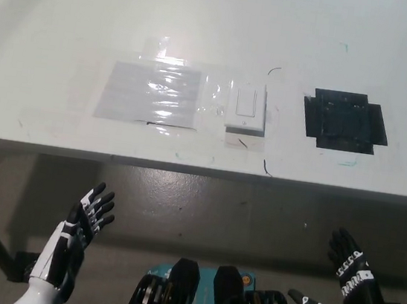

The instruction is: A white switch is kept at the centre of the table close to the robot and the robot uses its right hand to press it to turn it on

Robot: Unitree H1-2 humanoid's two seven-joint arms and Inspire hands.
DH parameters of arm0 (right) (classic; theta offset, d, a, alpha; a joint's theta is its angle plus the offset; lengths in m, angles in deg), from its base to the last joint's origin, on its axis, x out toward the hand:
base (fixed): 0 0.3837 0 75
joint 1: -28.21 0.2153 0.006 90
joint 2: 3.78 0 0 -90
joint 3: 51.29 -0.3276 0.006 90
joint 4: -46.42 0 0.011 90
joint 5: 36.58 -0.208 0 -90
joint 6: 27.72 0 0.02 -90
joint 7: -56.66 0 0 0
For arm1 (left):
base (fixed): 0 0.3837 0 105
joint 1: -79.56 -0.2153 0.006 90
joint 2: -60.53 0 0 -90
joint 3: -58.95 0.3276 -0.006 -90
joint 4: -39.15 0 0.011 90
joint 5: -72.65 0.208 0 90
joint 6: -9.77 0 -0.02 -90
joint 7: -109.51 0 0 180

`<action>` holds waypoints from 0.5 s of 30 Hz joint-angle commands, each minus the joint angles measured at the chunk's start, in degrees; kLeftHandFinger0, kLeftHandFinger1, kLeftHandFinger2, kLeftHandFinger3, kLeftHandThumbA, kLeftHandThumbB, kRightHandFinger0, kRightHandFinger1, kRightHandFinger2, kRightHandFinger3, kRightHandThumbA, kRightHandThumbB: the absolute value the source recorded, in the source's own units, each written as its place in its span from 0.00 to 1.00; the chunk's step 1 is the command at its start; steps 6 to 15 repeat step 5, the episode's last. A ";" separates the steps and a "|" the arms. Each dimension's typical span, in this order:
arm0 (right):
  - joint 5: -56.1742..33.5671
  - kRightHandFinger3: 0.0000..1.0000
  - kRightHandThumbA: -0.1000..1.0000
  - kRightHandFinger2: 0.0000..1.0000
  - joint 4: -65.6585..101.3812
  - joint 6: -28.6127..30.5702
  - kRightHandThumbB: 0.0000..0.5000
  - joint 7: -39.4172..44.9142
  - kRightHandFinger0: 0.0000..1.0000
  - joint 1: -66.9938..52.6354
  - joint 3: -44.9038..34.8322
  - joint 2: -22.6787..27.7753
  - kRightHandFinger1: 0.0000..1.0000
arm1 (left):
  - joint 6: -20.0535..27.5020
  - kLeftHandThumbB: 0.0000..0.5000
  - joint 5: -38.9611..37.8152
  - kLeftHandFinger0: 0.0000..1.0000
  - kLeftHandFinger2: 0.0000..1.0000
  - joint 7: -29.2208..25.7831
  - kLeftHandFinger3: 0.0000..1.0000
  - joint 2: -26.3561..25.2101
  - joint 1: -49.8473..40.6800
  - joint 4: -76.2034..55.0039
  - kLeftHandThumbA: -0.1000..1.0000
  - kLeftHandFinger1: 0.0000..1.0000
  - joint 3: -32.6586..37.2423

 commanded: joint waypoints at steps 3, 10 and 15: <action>-1.80 1.00 1.00 1.00 1.09 2.75 0.20 -1.54 1.00 0.08 1.25 0.71 1.00 | 1.50 0.16 -1.10 1.00 1.00 1.28 1.00 -0.58 0.41 -0.89 1.00 1.00 0.00; -1.83 1.00 1.00 1.00 1.05 2.85 0.19 -1.60 1.00 0.04 1.37 0.76 1.00 | 1.65 0.14 -0.73 1.00 1.00 1.15 1.00 -0.63 0.36 -0.85 1.00 1.00 0.03; -1.83 1.00 1.00 1.00 1.05 2.85 0.19 -1.60 1.00 0.04 1.37 0.76 1.00 | 1.65 0.14 -0.73 1.00 1.00 1.15 1.00 -0.63 0.36 -0.85 1.00 1.00 0.03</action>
